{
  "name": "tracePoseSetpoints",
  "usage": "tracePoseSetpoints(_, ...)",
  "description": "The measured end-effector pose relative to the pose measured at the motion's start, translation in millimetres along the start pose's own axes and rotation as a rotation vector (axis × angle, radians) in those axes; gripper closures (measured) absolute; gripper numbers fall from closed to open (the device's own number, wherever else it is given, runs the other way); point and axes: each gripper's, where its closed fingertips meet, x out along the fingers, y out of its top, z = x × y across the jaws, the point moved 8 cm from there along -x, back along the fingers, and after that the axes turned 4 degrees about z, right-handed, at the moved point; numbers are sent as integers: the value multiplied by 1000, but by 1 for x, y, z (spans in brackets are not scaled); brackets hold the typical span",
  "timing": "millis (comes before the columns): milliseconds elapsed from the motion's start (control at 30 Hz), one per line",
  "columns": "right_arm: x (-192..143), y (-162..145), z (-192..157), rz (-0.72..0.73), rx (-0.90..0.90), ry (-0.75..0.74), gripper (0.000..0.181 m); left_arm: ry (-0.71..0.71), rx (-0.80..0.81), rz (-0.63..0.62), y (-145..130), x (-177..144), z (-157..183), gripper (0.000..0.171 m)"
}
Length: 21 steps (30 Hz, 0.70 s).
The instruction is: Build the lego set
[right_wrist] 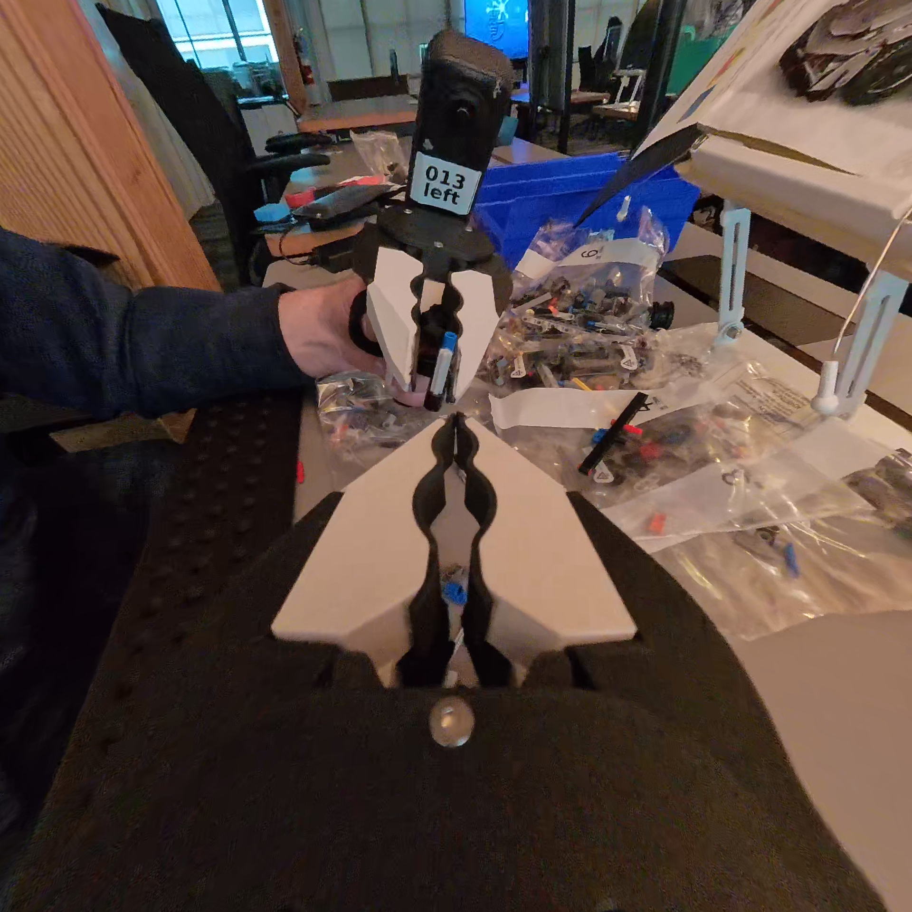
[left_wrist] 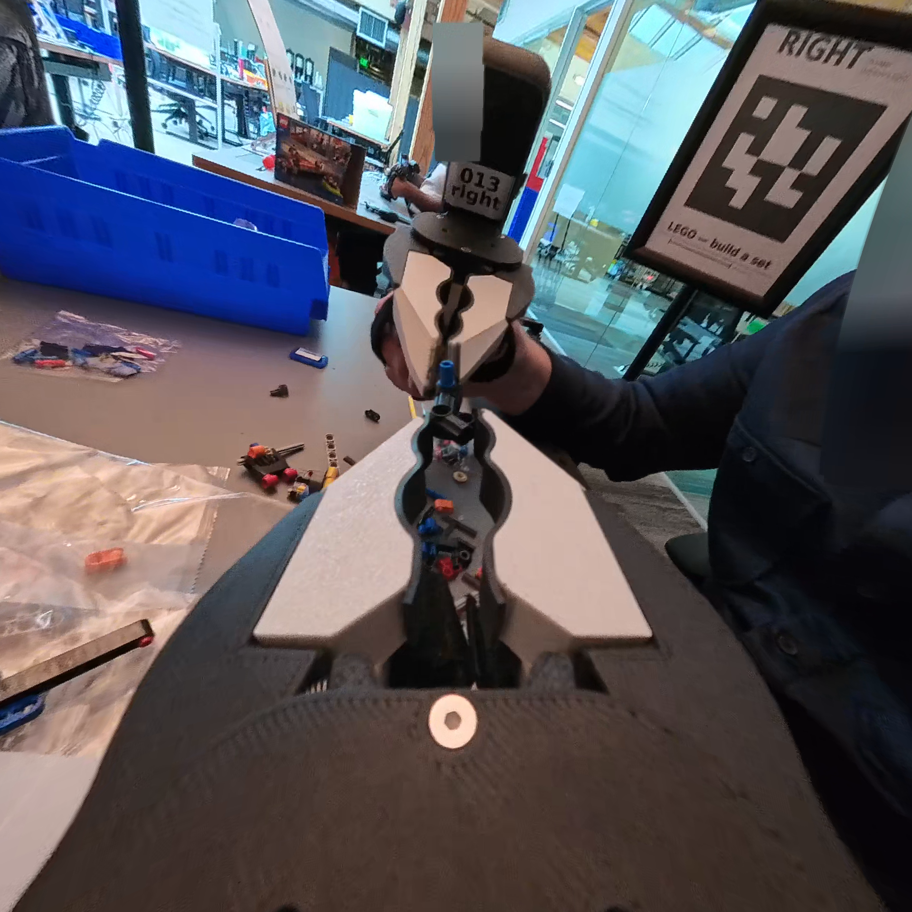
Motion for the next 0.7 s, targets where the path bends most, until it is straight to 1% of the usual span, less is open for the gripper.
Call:
tracePoseSetpoints(200, -8, 5, 0, 46, -12, -20, 180, -55, -85, 76, 3, -5, -3, 157)
tracePoseSetpoints(267, -8, 9, 0, 73, -27, -28, 172, -63, -86, 82, 4, -6, -3, 157)
tracePoseSetpoints(333, -9, 13, -4, 99, -68, -26, 158, -41, -75, 58, 3, -5, -4, 157)
tracePoseSetpoints(400, -7, 16, -7, 92, -179, -91, 148, -39, -70, 35, 1, -3, -3, 157)
tracePoseSetpoints(433, -5, 16, -10, 65, -233, -112, 148, -27, -61, 25, 1, -3, -4, 157)
tracePoseSetpoints(500, 1, 14, -13, 24, -260, -139, 151, 12, -12, -1, 0, -2, -4, 156)
tracePoseSetpoints(533, 4, 11, -10, -3, -228, -145, 155, 29, 17, -15, 1, -2, -3, 156)
tracePoseSetpoints(567, 5, 10, -8, -16, -200, -140, 163, 55, 44, -37, 0, -2, -3, 156)
tracePoseSetpoints(633, 3, 14, -11, 45, -185, -106, 172, 82, 75, -81, -3, 0, -4, 156)
tracePoseSetpoints(700, 3, 12, -8, 32, -144, -93, 181, 85, 90, -89, -4, 1, -3, 157)
